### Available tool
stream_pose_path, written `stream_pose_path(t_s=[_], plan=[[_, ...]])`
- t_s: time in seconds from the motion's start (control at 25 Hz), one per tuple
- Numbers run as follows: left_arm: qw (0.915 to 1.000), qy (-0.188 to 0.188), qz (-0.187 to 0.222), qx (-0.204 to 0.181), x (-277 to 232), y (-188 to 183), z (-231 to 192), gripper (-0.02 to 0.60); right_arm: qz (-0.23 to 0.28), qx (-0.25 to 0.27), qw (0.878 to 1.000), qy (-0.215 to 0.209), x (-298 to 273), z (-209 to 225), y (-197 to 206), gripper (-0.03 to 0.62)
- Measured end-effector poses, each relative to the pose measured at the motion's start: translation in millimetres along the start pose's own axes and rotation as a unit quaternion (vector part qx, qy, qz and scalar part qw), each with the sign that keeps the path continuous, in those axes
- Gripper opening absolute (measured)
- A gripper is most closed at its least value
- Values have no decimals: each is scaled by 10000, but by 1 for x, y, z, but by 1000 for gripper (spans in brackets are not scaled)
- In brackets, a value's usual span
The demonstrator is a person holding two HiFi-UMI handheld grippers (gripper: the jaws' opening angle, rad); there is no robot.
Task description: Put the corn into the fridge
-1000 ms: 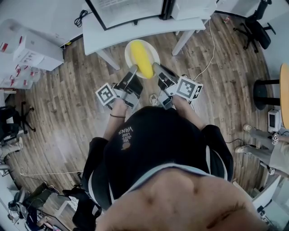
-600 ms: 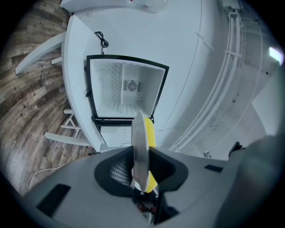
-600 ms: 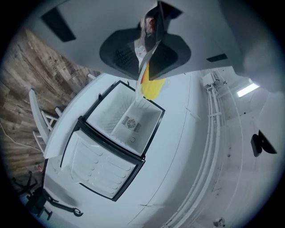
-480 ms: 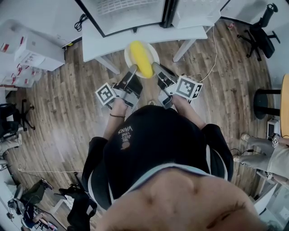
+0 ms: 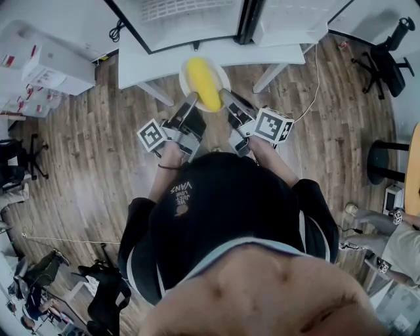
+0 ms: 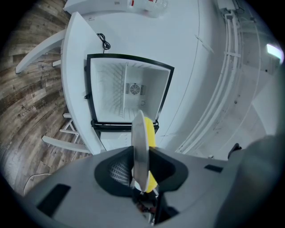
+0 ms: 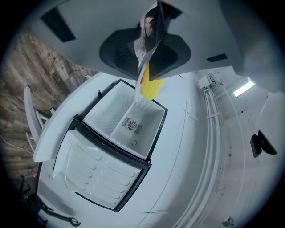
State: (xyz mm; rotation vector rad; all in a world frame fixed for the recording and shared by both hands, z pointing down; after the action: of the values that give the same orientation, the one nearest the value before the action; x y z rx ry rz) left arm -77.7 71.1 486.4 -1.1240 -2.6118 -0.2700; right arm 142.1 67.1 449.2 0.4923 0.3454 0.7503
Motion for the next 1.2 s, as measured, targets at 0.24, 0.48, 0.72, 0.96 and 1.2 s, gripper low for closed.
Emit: stream_pose_path(t_s=[0.24,0.48,0.72,0.96,1.2], plan=[[10000,-43,47,34,-7,-3,-6,83,-37,-66,10000,4,-6,9,-6,61],[10000,-35,39,78,-10,-8,-9,83,-25,-80,10000,26,-10,11,-7,61],[9999,-52,-28,83,-22,-28,-17,83,14,-96,9999,73,-29,16,-16,61],[9998,-91,-83,151,-36,-53,-21,83,50,-149,9998,144,-53,18,-28,61],[9996,-95,-182,204,-49,-78,-26,83,121,-166,9996,217,-75,19,-39,61]])
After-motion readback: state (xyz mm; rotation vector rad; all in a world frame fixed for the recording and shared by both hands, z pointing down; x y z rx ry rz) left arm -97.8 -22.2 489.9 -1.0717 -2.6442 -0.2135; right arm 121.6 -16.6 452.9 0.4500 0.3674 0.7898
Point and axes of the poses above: the fingertips, and each gripper's own axes: x backward along the fingers, z to its right, y out of its underside, the point moved 10 cm from there along x, backward along the fingers, and after that the axes turned 5 degrees about y, right-handed, at the moved point
